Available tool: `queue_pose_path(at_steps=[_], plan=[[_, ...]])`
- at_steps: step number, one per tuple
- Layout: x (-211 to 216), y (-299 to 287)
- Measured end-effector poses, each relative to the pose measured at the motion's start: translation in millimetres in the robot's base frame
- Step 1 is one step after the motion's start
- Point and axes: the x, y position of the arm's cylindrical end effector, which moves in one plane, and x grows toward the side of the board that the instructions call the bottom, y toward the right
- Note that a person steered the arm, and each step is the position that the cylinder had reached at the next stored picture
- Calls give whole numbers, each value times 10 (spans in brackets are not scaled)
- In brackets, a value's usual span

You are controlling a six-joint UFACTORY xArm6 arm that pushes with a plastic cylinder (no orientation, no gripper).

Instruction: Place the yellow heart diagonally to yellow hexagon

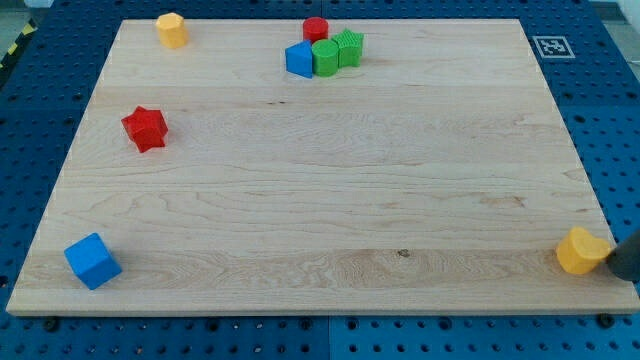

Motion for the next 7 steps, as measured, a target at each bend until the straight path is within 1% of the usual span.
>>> queue_pose_path(at_steps=[2,3,4,6,7], plan=[[-11,-14],[-116,-209],[-183,-487],[-201,-1365],[-279,-1774]])
